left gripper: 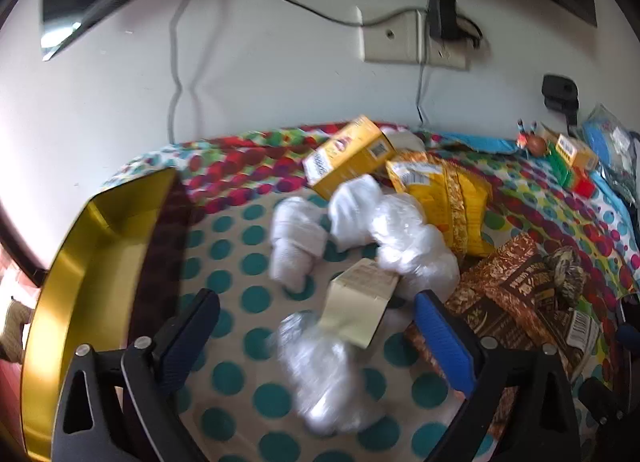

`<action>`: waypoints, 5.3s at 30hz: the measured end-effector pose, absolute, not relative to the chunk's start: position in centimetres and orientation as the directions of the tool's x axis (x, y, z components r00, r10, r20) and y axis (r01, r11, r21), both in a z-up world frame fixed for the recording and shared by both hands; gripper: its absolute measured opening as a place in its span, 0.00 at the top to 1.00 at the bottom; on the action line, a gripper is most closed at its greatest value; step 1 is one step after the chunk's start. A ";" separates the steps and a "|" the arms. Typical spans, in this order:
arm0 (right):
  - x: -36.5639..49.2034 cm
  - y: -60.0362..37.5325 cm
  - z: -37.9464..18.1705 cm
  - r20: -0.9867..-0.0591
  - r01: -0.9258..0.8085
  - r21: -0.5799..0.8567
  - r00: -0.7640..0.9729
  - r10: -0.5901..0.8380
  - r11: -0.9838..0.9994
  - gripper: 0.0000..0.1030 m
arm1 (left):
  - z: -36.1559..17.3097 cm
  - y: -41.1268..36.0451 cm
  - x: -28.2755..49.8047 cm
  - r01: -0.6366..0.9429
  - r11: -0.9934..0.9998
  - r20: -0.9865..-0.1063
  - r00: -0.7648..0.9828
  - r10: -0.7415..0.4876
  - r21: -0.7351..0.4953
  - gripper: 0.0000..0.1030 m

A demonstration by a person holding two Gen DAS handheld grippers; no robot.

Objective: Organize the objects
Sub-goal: 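Grasp the small cream box with the left tool and lift it, then lower the cream box into the gold tin with left tool while right tool grasps plastic-wrapped bundle, then carry the plastic-wrapped bundle into the gold tin and open the right tool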

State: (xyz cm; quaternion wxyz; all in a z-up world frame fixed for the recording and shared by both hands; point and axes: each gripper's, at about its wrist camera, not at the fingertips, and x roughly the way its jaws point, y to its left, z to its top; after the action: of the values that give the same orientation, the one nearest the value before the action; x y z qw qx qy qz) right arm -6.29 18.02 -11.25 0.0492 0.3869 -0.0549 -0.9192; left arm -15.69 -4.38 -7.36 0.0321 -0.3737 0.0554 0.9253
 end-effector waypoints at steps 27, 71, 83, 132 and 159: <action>-6.0 16.5 -9.4 -0.681 0.081 0.061 -0.726 -0.101 -0.995 0.00 | -4.6 -8.0 -11.6 -0.030 -0.997 -0.650 -0.757 0.071 -0.074 0.72; -11.3 -1.3 -11.4 -0.740 0.496 0.081 -0.551 -0.385 -0.865 0.55 | -7.4 -22.1 -6.9 0.287 -0.954 -0.691 -0.706 -0.151 -0.085 0.72; -14.1 -2.5 -12.2 -0.775 0.469 0.112 -0.511 -0.373 -0.876 0.66 | -8.3 -22.4 -6.9 0.296 -0.947 -0.699 -0.703 -0.130 -0.122 0.72; -11.6 -16.8 -6.6 -0.698 0.703 -0.032 -0.524 -0.488 -0.710 0.67 | -4.7 -22.3 8.4 0.294 -0.935 -0.537 -0.830 -0.147 -0.199 0.25; -11.7 7.9 -4.5 -0.567 0.243 0.017 -0.796 -0.210 -0.970 0.04 | -3.2 -16.4 7.6 0.161 -0.978 -0.483 -0.872 -0.079 -0.130 0.25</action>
State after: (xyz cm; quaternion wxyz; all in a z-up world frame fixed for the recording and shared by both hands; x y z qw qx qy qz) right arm -11.73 7.89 -4.50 0.1195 0.2958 0.0285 -0.9473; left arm 7.56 -16.39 -3.21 -0.0624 -0.2449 -0.0833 0.9639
